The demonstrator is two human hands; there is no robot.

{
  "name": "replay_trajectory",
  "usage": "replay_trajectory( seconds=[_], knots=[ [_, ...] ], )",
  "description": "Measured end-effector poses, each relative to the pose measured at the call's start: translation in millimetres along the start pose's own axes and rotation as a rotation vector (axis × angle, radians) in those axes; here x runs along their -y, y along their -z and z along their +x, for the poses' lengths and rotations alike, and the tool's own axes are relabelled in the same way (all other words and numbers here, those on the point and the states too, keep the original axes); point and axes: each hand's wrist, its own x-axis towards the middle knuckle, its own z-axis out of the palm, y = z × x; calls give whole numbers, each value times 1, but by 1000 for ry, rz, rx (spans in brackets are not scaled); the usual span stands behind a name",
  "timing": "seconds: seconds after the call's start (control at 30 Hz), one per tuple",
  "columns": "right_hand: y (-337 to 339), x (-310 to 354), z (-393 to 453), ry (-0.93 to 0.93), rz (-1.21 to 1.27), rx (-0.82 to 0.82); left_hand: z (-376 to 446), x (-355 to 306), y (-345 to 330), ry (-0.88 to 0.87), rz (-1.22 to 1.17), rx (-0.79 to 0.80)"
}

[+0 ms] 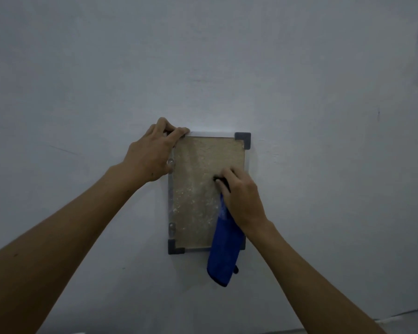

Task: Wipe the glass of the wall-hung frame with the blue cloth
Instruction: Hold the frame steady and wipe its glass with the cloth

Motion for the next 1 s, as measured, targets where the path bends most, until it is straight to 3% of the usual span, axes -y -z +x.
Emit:
replay_trajectory(
  seconds=[0.17,0.37,0.53,0.6,0.73,0.87,0.93,1.0],
  knots=[
    [3,1,-11,161,-50,229,-2,-3,0,12,20,-12],
    [9,-3,32,143,-43,46,-5,-6,0,14,43,-23],
    [2,-13,1,392,-113,366,-4,-6,-3,10,56,-23],
    [5,-13,17,415,-123,325,-3,-6,-3,11,57,-24],
    [5,-5,23,332,-98,141,-4,-5,-2,-1,60,-33],
    [2,-2,5,322,-87,290,-4,-5,-2,12,50,-42],
    [7,1,9,129,30,222,-6,-6,-2,5,50,-42],
    [10,5,12,-143,192,43,-10,-8,-3,0,59,-60]
  ],
)
